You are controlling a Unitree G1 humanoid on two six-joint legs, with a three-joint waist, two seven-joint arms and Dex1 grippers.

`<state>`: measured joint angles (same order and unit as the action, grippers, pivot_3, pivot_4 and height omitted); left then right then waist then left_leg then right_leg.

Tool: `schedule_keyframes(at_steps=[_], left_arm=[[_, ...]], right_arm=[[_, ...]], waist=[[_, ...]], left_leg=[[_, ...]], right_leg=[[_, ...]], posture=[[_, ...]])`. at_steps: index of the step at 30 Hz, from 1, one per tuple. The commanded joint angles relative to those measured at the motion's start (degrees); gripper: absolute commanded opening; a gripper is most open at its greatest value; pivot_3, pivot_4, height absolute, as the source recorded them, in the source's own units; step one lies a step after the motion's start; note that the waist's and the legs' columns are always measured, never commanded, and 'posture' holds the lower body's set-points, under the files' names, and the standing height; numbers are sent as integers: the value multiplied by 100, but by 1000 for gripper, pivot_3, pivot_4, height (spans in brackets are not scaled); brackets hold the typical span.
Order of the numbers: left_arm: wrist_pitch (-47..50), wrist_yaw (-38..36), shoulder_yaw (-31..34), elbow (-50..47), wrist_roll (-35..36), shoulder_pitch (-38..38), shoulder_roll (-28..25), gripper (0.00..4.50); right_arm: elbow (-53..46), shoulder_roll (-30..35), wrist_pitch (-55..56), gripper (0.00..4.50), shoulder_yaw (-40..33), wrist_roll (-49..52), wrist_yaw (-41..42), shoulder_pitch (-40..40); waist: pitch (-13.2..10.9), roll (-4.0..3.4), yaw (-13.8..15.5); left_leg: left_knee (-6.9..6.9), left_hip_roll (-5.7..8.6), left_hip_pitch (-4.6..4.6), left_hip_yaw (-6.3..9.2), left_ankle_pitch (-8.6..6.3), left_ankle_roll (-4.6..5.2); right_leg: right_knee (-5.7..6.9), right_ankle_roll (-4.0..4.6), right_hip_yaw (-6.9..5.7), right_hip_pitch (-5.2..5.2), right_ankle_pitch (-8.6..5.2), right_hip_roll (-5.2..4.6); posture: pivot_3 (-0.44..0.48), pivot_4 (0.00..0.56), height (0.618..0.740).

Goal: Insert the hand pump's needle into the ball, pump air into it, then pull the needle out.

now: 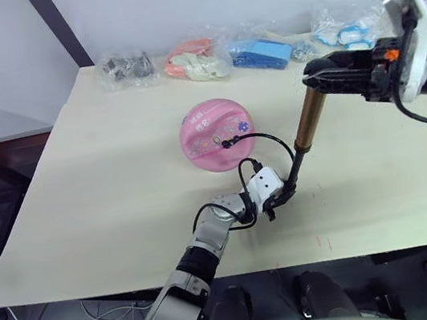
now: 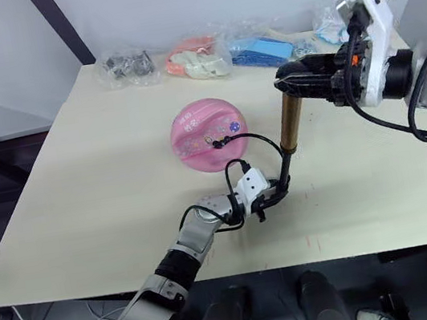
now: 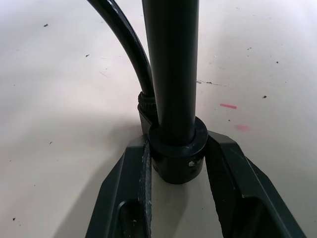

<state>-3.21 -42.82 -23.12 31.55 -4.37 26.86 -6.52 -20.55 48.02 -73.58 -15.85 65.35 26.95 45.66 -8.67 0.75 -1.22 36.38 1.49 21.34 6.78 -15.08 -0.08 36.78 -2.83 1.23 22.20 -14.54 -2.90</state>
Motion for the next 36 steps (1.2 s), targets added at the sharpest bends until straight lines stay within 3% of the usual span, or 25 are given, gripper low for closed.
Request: schedule_keyframes(at_steps=[1,9,21,25,36], left_arm=[[257,-33,-152,527,-280,-300,-202,1068],[233,-13,-160,560,-301,-270,-203,1068],[197,-19,-165,621,-370,-224,-149,1068],[164,-22,-145,637,-373,-243,-166,1068],[40,-6,-104,767,-354,-282,-168,1068]], right_arm=[[-171,49,377,1935,-279,-321,-101,-546],[-241,-49,1428,1935,708,-1290,342,-2471],[349,-1032,2141,1914,2634,-2644,451,-3150],[144,-1041,2156,1914,2322,-2608,481,-3178],[-527,-634,1505,1914,951,-1792,363,-2192]], waist=[[3,4,17],[34,45,13],[83,63,7],[134,101,1],[80,36,25]], left_leg=[[3,0,2,-3,0,0],[4,-5,-58,-17,-1,0],[3,-19,-69,-8,0,-1],[2,-21,-77,10,-1,-1],[2,-13,-59,19,-1,-1]], right_leg=[[0,0,0,0,0,0],[-1,-23,4,-53,-15,5],[-2,-23,3,-60,-16,23],[-3,-24,7,-63,-16,23],[-5,-22,6,-53,-16,15]], posture=[[0,150,740],[0,150,740],[0,150,740],[0,150,740],[0,150,740]])
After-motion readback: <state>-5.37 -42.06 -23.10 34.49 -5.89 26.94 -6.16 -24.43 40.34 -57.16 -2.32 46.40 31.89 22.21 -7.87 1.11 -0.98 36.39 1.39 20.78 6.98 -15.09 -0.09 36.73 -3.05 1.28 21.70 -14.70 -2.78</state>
